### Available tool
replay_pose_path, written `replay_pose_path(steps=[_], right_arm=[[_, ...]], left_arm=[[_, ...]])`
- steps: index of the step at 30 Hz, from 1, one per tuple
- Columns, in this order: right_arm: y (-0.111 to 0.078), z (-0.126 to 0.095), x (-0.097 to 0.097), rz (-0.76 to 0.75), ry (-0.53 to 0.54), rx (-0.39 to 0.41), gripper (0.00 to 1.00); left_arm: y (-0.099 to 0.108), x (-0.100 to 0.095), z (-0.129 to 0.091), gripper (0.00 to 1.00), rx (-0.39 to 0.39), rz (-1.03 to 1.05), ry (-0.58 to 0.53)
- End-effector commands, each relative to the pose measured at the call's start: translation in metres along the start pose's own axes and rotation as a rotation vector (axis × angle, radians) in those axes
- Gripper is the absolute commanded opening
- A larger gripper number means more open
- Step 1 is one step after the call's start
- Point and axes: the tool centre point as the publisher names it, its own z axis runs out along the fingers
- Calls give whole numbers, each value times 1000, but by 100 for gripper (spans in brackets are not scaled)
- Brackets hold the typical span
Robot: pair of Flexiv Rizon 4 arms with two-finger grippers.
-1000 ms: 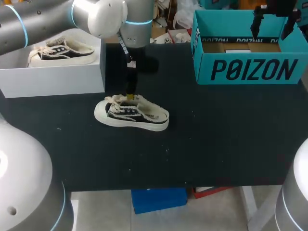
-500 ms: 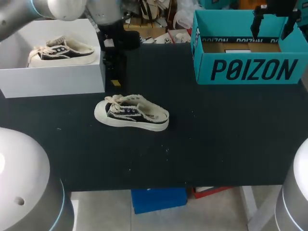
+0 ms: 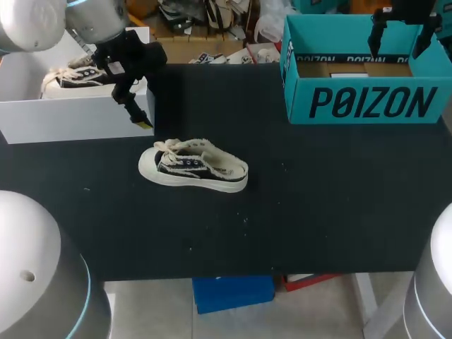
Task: Take the shoe out of the shoebox, open the shoe tongue, remove and reinsert the insole, then place the shoe into the shoebox
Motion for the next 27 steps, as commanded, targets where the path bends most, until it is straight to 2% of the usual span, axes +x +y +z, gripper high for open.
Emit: replay_pose_path(steps=[1, 3, 5, 12, 13, 20, 27], right_arm=[[0, 0, 0, 0, 0, 0, 100], [0, 0, 0, 0, 0, 0, 100], [0, 0, 0, 0, 0, 0, 100], [0, 0, 0, 0, 0, 0, 100], [0, 0, 0, 0, 0, 0, 100], [0, 0, 0, 0, 0, 0, 100], [0, 0, 0, 0, 0, 0, 100]], left_arm=[[2, 4, 2, 100, 8, 3, -57], [2, 4, 2, 100, 8, 3, -57], [12, 9, 3, 100, 133, -37, -12], [33, 30, 1, 100, 452, -63, 83], [35, 32, 0, 100, 473, -58, 87], [47, 42, -6, 100, 506, -76, 18], [51, 47, -6, 100, 492, -91, -27]])
